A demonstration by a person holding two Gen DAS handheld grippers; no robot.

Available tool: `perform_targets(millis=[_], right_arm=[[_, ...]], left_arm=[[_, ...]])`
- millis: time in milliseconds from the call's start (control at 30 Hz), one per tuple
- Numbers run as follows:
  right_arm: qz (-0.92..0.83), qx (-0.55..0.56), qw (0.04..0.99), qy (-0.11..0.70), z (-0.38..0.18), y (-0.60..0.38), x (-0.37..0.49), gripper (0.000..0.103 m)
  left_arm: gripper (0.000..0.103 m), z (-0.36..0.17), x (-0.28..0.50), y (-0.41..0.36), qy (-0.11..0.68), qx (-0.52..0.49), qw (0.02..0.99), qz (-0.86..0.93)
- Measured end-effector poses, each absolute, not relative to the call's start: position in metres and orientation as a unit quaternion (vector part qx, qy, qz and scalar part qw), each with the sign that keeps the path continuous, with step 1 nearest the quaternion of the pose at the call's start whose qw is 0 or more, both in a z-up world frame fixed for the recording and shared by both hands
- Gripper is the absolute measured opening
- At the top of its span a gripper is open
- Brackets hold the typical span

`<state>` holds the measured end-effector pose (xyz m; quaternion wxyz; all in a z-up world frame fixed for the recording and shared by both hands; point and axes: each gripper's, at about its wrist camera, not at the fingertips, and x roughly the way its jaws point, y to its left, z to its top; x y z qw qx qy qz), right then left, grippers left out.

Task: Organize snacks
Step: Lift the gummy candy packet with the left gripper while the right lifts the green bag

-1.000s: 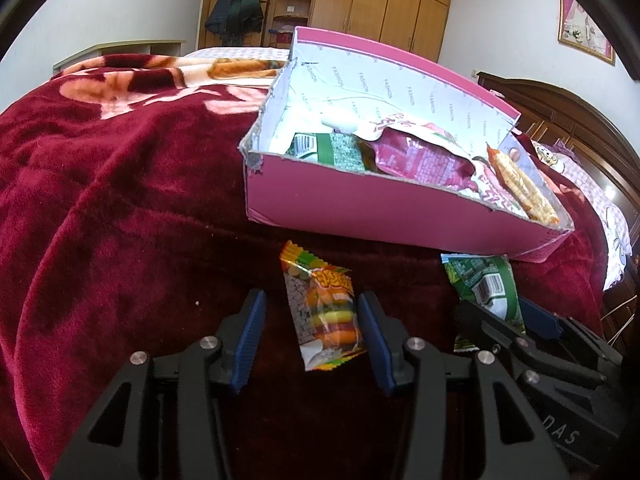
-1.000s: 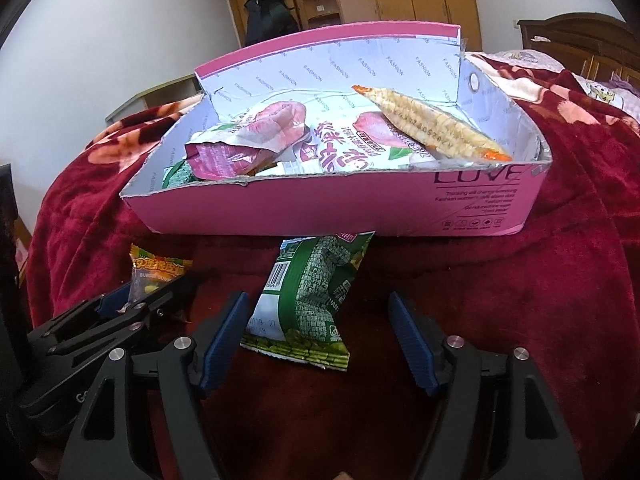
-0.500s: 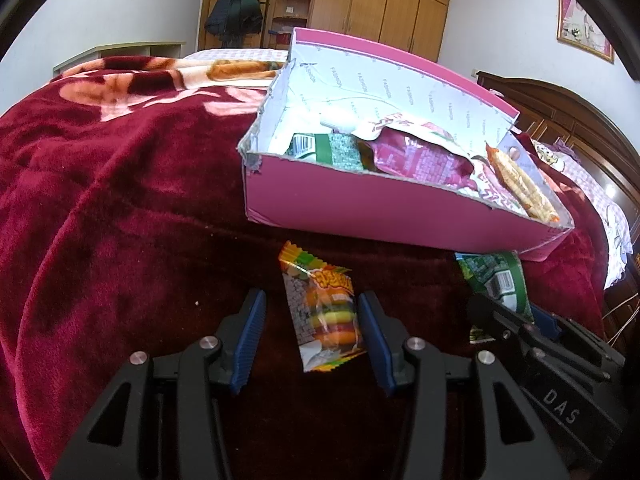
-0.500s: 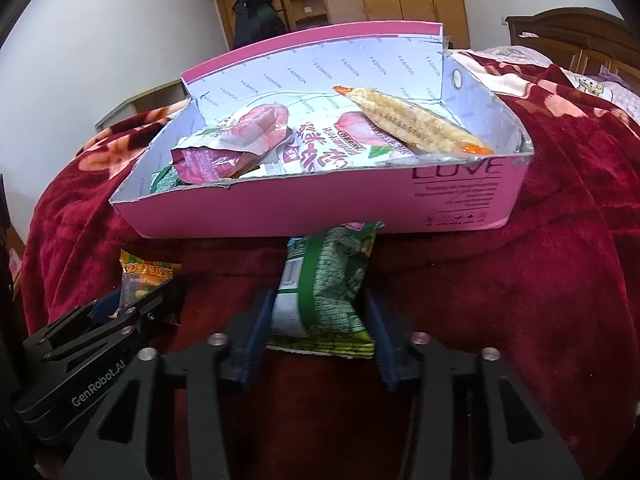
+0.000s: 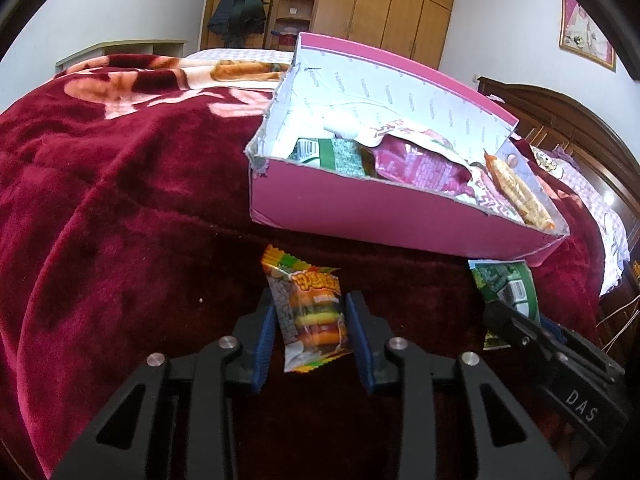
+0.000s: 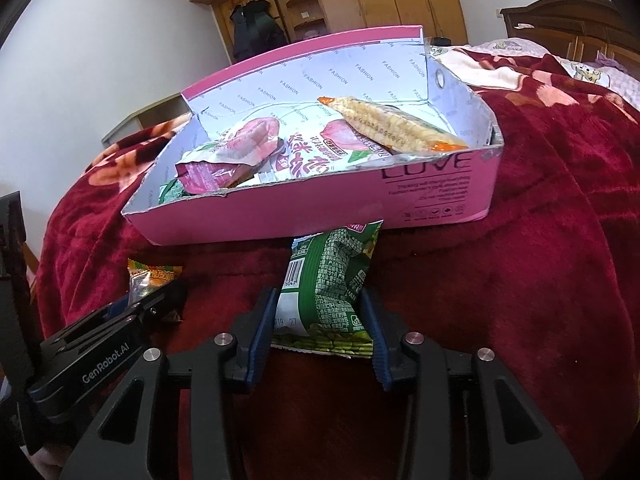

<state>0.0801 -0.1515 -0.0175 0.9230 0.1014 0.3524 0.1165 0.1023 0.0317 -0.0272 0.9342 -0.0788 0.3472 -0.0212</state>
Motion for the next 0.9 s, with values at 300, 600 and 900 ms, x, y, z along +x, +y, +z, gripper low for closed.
perform_targets(millis=[300,600,900], right_arm=[[0.124,0.107,0.922,0.350,-0.014,-0.156,0.070,0.043],[0.130,0.115,0.922,0.346,-0.008,-0.163,0.061,0.043],[0.139,0.126,0.923,0.336,0.004,-0.168,0.051,0.043]], left_arm=[[0.032,-0.018,0.092,0.030,0.342,-0.087,0.935,-0.028],[0.032,-0.004,0.084,0.022,0.332,-0.089,0.938,-0.039],[0.032,0.011,0.075,0.010,0.321,-0.077,0.943,-0.048]])
